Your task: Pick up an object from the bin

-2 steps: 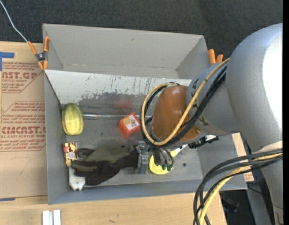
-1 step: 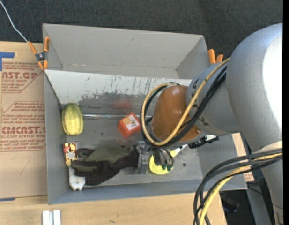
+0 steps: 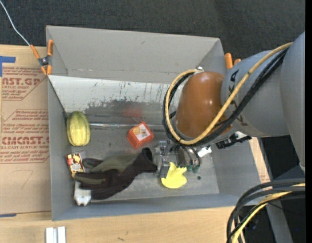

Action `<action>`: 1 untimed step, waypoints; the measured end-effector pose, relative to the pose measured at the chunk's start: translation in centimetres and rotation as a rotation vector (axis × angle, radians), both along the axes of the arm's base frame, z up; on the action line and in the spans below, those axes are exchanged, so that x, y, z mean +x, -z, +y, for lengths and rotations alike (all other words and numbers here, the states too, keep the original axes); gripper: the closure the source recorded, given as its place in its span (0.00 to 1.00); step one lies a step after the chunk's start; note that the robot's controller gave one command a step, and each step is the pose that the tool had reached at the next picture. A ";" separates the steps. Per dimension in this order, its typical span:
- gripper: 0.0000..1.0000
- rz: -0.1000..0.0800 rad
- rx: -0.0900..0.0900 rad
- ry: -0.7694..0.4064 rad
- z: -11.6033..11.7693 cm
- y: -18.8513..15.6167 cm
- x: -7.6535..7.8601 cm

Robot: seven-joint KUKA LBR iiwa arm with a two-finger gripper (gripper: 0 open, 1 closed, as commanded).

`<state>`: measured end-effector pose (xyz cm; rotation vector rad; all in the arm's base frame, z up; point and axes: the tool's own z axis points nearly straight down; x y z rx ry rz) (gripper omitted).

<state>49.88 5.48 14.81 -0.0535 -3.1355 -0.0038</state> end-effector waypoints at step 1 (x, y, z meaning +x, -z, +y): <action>1.00 -0.009 0.000 0.007 -0.7 -0.3 0.4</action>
Offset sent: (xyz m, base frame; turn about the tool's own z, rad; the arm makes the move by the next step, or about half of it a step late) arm 0.0005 0.0067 -0.0291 0.0811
